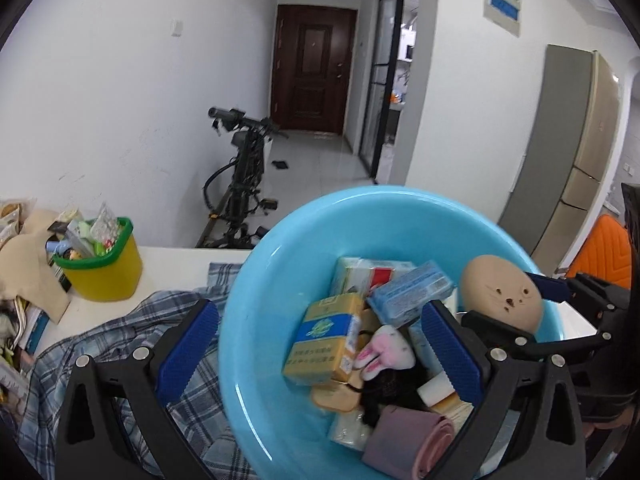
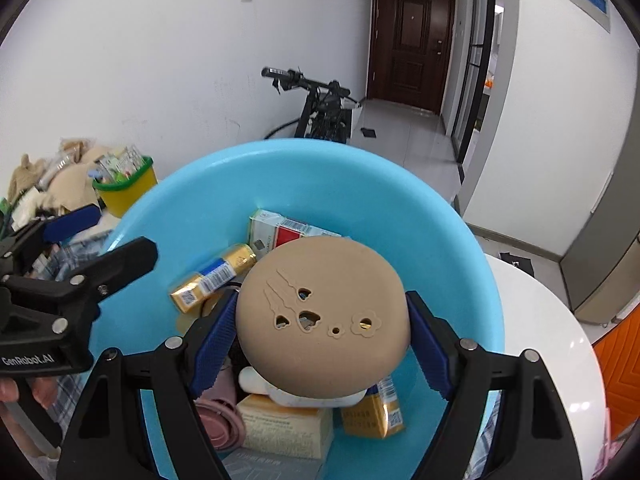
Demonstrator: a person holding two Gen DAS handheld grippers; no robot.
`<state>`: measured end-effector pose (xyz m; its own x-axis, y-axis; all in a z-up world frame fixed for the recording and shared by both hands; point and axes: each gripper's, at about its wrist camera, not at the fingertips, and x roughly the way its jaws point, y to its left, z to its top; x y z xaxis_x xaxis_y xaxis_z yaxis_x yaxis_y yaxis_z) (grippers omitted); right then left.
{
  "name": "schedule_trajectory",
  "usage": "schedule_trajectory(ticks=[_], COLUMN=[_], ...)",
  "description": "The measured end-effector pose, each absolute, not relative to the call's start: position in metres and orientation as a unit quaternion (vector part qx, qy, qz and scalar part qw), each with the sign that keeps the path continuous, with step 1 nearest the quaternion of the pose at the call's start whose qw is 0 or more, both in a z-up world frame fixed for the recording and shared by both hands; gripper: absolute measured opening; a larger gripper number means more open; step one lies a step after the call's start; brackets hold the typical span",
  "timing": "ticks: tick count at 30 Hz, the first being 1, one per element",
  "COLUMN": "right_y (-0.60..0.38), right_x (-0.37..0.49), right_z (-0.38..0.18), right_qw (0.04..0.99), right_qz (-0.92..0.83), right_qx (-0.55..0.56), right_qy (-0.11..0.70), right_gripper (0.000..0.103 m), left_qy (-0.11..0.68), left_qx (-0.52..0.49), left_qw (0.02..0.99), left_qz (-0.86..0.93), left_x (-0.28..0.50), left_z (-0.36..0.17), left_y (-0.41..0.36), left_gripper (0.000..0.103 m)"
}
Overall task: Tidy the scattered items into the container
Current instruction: 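Lower the wooden coaster into the basin and open the right tool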
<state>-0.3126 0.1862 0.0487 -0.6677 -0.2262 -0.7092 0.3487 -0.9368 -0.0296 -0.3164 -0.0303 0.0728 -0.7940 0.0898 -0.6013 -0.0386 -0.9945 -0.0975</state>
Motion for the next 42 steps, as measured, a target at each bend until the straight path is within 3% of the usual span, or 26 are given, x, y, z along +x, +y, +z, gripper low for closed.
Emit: schedule_trajectory(ticks=[12,31,42], right_y=[0.177,0.116,0.103], right_x=[-0.325,-0.291,-0.291], right_z=[0.034,0.046,0.028], right_qw=[0.186,0.244,0.277], right_qz=[-0.869,-0.851,-0.838], right_qx=[0.436,0.410,0.428], right_qy=[0.140,0.219,0.192], right_gripper=[0.079,0.079,0.080], left_qy=[-0.092,-0.036,-0.049], left_qx=[-0.367,-0.343,-0.347], left_qw=[0.035,0.019,0.014], left_qz=[0.925,0.938,0.937], left_x=[-0.329,-0.320,-0.321], left_z=[0.056,0.068,0.069], left_y=[-0.046,-0.030,-0.038], left_gripper=[0.103,0.103,0.103])
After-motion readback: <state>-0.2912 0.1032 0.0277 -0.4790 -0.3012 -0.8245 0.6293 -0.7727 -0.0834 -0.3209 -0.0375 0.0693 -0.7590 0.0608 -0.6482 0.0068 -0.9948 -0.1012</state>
